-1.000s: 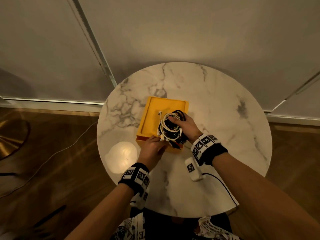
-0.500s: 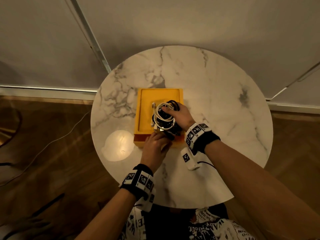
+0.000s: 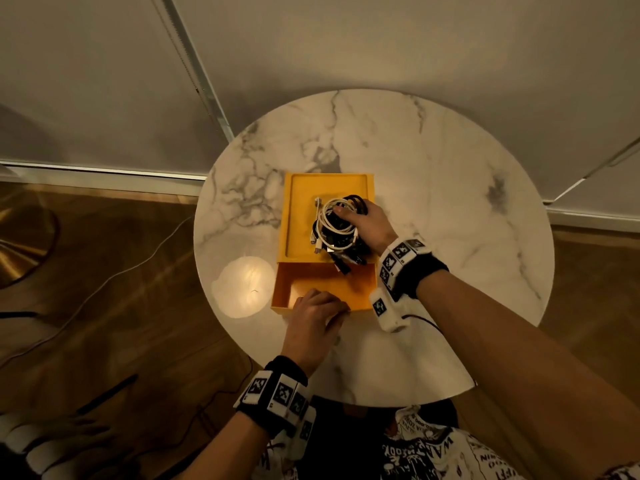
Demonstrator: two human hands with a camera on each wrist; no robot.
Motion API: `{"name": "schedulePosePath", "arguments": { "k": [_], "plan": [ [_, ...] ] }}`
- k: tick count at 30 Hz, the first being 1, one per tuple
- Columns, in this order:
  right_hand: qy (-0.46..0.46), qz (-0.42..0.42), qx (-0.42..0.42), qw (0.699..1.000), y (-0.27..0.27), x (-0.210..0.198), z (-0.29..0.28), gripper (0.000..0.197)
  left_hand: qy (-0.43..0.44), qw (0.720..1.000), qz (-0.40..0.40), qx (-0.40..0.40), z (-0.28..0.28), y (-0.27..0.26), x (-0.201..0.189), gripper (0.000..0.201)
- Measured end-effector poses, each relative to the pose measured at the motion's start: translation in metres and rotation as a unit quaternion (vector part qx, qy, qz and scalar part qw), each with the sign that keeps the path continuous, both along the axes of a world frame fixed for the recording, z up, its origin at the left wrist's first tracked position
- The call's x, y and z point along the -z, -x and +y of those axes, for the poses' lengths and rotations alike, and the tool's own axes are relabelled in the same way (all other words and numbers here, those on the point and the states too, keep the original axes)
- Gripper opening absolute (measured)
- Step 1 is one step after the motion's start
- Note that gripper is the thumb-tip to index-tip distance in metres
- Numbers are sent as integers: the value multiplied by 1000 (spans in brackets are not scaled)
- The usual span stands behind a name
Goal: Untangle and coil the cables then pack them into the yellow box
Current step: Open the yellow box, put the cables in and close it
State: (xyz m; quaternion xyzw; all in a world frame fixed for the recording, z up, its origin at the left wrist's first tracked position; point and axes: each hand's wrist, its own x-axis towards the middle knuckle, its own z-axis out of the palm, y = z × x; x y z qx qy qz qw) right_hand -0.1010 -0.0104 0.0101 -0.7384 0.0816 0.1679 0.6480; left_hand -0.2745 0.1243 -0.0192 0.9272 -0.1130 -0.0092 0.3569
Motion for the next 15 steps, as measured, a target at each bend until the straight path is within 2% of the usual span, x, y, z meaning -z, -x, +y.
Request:
{"name": "schedulePosePath", "arguments": {
  "k": [4, 9, 15],
  "plan": [
    [5, 37, -73, 997, -3, -3, -8, 51, -1, 1000, 9, 18, 3, -4, -2, 13],
    [34, 10, -158, 987, 1, -4, -22, 44, -13, 999, 15, 26, 6, 10, -1, 18],
    [43, -14, -141, 989, -1, -3, -18, 40, -21, 999, -3, 40, 0, 38, -7, 15]
  ]
}}
